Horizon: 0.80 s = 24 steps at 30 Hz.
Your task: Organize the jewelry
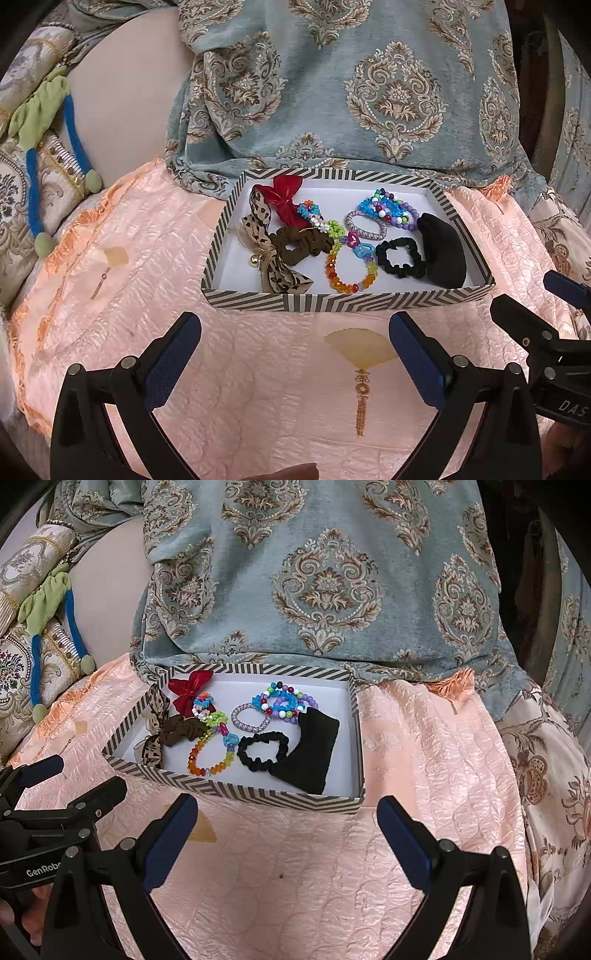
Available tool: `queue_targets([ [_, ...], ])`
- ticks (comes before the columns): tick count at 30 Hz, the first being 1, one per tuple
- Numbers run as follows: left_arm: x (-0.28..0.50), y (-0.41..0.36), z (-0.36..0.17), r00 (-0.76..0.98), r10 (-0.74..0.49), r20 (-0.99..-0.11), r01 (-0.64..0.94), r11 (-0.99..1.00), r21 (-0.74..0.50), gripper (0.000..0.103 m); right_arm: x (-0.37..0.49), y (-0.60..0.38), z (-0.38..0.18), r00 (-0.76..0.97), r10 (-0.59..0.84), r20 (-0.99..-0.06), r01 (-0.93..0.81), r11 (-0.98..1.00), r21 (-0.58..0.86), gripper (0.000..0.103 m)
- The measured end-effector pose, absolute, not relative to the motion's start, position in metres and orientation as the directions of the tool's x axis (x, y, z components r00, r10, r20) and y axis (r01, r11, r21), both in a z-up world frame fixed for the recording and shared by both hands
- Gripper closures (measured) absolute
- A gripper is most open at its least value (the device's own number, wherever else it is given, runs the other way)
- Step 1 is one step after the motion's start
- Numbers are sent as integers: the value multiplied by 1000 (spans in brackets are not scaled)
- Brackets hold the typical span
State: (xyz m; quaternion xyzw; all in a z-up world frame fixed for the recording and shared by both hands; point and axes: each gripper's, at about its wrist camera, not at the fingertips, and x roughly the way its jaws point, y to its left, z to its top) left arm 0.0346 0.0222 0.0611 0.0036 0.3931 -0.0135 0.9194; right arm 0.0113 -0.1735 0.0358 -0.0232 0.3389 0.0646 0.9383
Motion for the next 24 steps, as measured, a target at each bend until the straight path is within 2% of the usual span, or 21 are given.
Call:
queue_targets([
  [24, 32, 22, 58, 692, -15, -722, 27, 1000, 5, 13, 11, -173, 36, 761, 108, -640, -138, 990, 2, 3],
])
